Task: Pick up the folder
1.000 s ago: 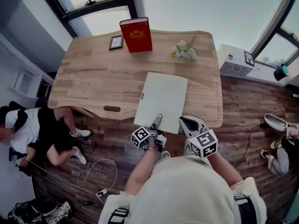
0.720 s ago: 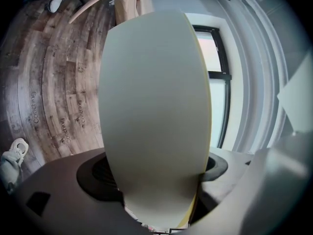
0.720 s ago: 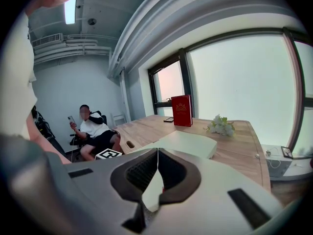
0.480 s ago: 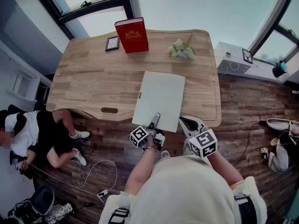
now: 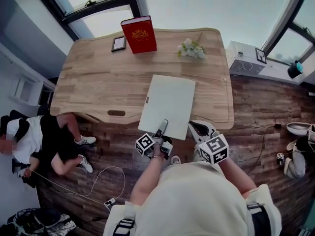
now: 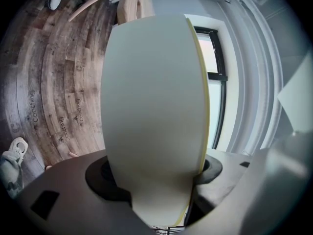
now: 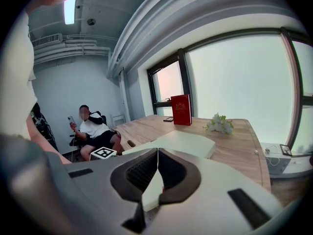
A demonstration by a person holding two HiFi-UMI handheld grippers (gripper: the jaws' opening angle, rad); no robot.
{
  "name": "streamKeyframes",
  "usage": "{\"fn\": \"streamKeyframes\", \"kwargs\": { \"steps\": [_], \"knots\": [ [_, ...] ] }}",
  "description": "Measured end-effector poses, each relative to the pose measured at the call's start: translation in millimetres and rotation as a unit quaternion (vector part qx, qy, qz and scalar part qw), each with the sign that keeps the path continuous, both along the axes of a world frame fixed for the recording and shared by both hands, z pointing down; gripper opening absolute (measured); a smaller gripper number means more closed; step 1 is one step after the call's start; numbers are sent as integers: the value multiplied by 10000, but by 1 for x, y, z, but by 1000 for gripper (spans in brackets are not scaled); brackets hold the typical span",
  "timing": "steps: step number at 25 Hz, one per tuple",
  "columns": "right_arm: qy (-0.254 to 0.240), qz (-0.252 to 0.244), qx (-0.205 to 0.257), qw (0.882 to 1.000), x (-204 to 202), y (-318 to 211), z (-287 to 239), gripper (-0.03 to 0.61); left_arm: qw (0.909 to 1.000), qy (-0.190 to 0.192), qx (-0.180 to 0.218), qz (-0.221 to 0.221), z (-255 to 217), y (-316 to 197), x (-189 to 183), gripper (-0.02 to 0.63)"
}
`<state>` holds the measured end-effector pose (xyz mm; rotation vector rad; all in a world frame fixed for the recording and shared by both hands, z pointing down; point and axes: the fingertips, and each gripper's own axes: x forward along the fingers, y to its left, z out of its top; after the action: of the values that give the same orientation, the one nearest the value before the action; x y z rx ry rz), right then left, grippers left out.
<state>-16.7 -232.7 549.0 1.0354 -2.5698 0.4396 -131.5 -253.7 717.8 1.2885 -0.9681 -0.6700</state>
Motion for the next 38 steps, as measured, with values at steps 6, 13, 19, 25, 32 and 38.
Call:
{"fn": "streamKeyframes", "kwargs": {
  "steps": [6, 13, 19, 25, 32, 38],
  "knots": [
    [-16, -4, 0, 10000, -4, 3, 0, 20, 9999, -95, 19, 53, -8, 7, -4, 328],
    [-80, 52, 47, 9999, -5, 9, -4, 20, 9998, -116, 89, 141, -21, 23, -6, 305],
    [-127, 123, 36, 9998, -3, 14, -4, 20, 9999, 11, 144, 61, -31, 34, -13, 292],
    [-182, 239, 38, 9995, 2, 18, -2, 20, 9989, 320, 304, -181, -42, 44, -24, 287],
    [-226, 335, 38, 9992, 5, 21, -2, 20, 9967, 539, 473, -389, -62, 57, -41, 286],
    [-266, 461, 56, 9986, 10, 22, -2, 20, 9952, 591, 554, -549, -78, 70, -51, 285]
  ]
}}
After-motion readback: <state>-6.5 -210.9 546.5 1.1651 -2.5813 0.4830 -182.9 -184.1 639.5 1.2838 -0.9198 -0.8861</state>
